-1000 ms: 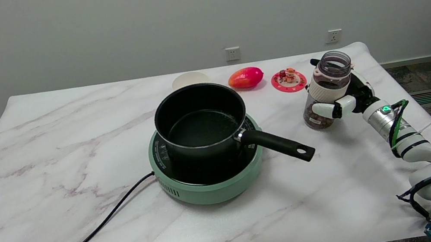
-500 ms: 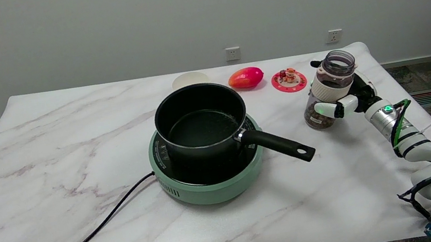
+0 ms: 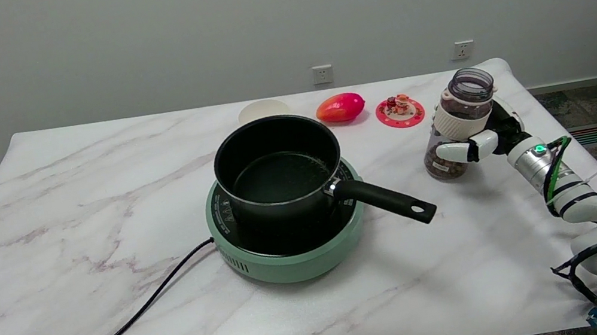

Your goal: Pick up the bottle.

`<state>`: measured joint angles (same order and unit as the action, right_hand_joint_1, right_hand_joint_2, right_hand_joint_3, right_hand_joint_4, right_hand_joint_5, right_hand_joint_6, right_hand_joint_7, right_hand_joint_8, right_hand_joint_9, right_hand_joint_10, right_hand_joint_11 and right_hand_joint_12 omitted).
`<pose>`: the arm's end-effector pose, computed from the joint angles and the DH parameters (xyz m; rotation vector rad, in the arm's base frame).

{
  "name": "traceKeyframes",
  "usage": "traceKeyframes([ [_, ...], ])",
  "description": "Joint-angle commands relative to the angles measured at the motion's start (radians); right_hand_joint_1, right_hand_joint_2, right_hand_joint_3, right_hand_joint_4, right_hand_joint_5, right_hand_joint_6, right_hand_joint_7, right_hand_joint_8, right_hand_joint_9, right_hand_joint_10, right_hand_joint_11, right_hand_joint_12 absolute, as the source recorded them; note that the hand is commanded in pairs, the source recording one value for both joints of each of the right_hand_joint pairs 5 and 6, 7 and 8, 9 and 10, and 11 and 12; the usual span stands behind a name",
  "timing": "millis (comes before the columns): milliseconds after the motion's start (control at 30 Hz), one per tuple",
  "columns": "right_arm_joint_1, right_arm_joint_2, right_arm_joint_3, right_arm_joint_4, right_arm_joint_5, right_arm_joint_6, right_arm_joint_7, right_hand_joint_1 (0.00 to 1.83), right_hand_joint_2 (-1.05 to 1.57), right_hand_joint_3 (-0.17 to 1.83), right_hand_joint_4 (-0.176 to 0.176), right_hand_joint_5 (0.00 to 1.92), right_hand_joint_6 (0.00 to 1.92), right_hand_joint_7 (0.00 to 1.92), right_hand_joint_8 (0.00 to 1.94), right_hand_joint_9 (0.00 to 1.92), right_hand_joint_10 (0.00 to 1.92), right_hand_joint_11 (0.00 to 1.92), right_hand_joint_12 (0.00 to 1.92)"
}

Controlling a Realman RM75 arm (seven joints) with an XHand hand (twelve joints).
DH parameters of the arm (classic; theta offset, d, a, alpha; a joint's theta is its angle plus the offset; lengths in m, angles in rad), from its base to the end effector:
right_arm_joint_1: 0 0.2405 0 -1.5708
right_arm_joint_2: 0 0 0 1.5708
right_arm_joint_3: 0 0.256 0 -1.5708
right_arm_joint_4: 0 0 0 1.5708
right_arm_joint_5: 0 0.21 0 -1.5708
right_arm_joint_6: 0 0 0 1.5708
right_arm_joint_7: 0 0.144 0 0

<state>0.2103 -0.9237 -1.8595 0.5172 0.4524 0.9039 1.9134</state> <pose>-0.3248 -0.3154 0.5054 1.1750 -0.9949 1.3093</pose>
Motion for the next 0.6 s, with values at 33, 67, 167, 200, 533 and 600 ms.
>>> traceKeyframes([
  [33, 0.014, 0.026, 0.001, 0.025, -0.001, 0.009, 0.004, 1.62, 0.69, 0.74, 0.0, 1.91, 1.91, 1.92, 1.92, 1.4, 1.4, 1.2, 1.2],
  [67, 0.015, 0.028, 0.001, 0.031, -0.001, 0.01, 0.003, 1.62, 0.71, 0.74, 0.0, 1.92, 1.92, 1.92, 1.92, 1.4, 1.4, 1.2, 1.2],
  [167, 0.021, 0.053, 0.003, 0.076, -0.02, 0.006, -0.004, 1.61, 0.71, 0.74, 0.0, 1.92, 1.92, 1.92, 1.92, 1.41, 1.41, 1.19, 1.19],
  [200, 0.022, 0.064, 0.009, 0.094, -0.028, 0.002, -0.004, 1.61, 0.72, 0.75, 0.0, 1.92, 1.92, 1.92, 1.92, 1.41, 1.41, 1.18, 1.18],
  [533, 0.099, 0.087, 0.059, 0.197, -0.169, -0.042, -0.004, 1.6, 0.82, 0.71, 0.0, 1.92, 1.92, 1.92, 1.92, 1.45, 1.45, 1.19, 1.19],
  [600, 0.125, 0.089, 0.07, 0.219, -0.211, -0.057, -0.004, 1.59, 0.82, 0.71, 0.0, 1.92, 1.92, 1.92, 1.92, 1.46, 1.46, 1.19, 1.19],
])
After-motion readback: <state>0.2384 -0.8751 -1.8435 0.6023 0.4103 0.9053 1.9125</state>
